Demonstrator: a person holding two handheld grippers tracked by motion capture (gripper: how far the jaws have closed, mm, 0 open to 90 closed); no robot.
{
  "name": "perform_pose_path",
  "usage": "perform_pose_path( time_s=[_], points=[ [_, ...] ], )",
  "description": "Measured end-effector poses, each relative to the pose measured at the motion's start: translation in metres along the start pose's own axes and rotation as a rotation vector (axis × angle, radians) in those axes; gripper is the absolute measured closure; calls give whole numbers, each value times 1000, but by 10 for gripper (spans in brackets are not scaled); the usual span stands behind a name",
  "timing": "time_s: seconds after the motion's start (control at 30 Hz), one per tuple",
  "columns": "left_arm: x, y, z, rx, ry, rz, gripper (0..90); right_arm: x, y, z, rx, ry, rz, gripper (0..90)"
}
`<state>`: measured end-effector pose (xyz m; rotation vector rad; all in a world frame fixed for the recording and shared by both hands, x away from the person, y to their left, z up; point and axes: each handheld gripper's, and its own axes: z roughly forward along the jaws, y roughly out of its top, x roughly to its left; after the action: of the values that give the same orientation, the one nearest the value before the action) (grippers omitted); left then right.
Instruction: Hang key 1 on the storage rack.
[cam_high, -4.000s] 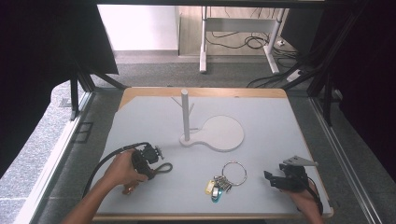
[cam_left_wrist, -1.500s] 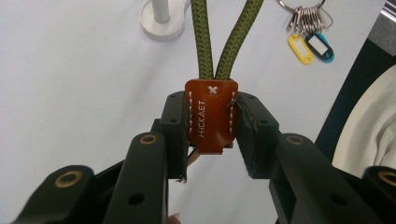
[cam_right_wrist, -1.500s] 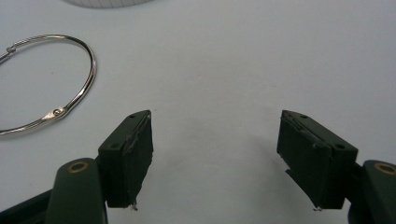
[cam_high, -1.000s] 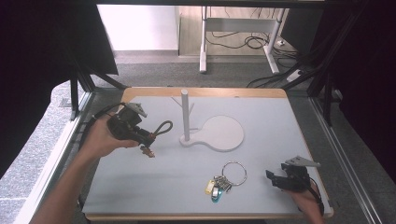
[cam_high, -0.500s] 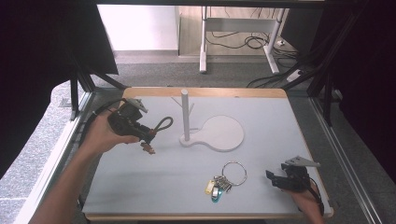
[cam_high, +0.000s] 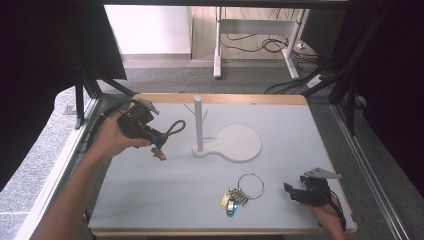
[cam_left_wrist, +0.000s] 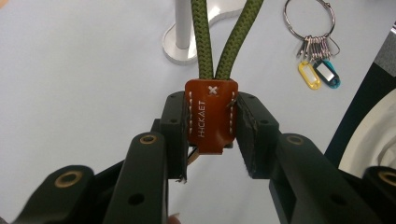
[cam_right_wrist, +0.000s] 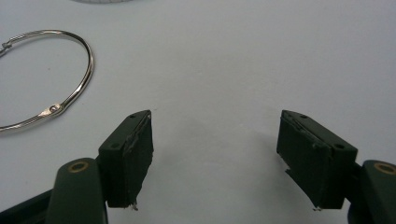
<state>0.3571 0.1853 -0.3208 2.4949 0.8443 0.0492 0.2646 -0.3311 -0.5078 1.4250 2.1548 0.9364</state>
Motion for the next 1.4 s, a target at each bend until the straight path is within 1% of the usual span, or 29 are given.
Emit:
perform_pose_path(
  time_s=[0.13, 0.47, 0.53, 1.0, 1.13, 1.3, 1.4],
  points=[
    [4, 5, -3, 7, 7, -5, 665, 0, 0, 1, 0, 0, 0, 277],
    [10, 17, -5, 28, 16, 4, 666, 1, 0, 2, 3, 3, -7, 277],
    [13, 20, -5, 33, 20, 6, 666, 2, 0, 2, 4, 4, -9, 277],
    [28, 30, 0, 21, 5, -13, 665, 1, -1, 3, 7, 5, -9, 277],
    [34, 33, 3, 15, -3, -26, 666, 1, -1, 3, 11, 7, -8, 277],
    [38, 35, 3, 8, -8, -33, 665, 1, -1, 3, 13, 5, -7, 278],
    [43, 36, 3, 2, -11, -43, 666, 1, -1, 3, 13, 5, -5, 278]
  ],
)
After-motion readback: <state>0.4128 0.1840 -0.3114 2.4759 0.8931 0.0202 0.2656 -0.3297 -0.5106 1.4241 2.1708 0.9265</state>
